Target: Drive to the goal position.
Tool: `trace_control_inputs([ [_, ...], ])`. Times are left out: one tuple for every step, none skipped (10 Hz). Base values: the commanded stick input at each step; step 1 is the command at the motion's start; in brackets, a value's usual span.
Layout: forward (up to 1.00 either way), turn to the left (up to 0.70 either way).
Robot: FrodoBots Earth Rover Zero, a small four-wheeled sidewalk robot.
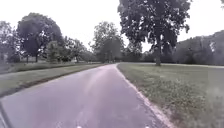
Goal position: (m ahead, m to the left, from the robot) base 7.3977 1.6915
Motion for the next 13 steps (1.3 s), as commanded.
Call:
trace_control_inputs([
  [0.7,0.01],
  [0.7,0.12],
  [0.7,0.12],
  [0.7,0.1],
  [0.7,0.08],
  [0.7,0.06],
  [0.7,0.04],
  [0.7,0.02],
  [0.7,0.01],
  [0.7,0.01],
  [0.7,0.01],
  [0.7,0.01],
  [0.7,0.01],
])
